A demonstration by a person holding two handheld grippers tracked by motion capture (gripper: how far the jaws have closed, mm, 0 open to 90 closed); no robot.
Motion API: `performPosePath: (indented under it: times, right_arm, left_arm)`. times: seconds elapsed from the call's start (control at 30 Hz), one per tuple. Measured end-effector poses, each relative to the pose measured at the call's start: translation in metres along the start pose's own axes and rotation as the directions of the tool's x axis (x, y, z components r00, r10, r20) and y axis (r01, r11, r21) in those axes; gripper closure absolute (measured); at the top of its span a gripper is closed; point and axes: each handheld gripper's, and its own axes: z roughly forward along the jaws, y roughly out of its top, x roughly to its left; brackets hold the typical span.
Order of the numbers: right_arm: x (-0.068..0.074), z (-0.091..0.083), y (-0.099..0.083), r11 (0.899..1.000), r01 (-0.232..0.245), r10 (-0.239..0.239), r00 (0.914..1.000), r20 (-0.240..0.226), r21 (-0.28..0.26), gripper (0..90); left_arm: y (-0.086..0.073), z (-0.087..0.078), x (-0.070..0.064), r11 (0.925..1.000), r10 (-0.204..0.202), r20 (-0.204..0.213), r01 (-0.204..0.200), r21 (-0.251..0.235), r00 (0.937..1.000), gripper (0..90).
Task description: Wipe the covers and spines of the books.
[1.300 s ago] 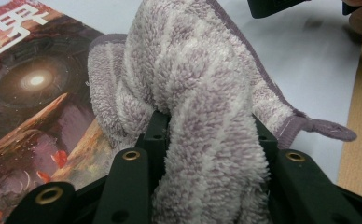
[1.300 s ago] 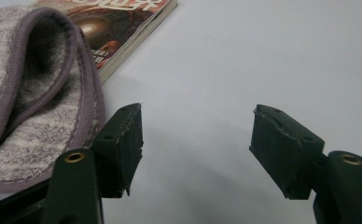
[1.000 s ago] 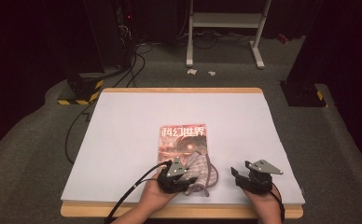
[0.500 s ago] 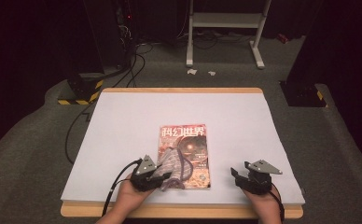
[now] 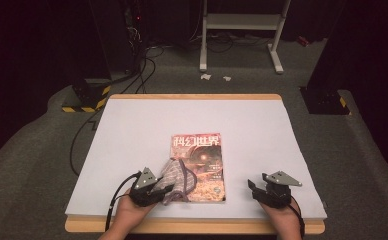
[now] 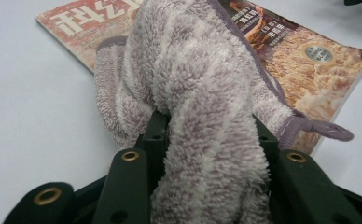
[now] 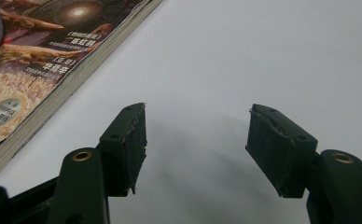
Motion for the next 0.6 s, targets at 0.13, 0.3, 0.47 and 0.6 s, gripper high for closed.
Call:
performPosePath:
  times: [0.13,0.3,0.47,0.6]
  right_arm:
    - [0.001,0.001,0.000,1.000,0.007,-0.007,1.0000,0.003,0.001,37.6]
    - [0.001,0.001,0.000,1.000,0.011,-0.011,0.9999,0.002,-0.003,37.5]
    - [0.000,0.000,0.000,1.000,0.007,-0.007,1.0000,0.000,-0.002,37.6]
    - [-0.001,-0.001,0.000,1.000,0.011,-0.011,0.9999,0.003,-0.005,37.7]
  left_arm:
    - [0.010,0.011,-0.010,0.9992,0.038,0.002,-0.038,0.015,0.9993,61.0]
    - [0.022,0.031,-0.029,0.9976,0.067,0.055,-0.068,0.016,0.9962,61.0]
    - [0.034,0.052,-0.048,0.9964,0.083,0.104,-0.084,0.005,0.9911,60.6]
    - [0.043,0.066,-0.064,0.9959,0.089,0.142,-0.090,0.001,0.9858,60.5]
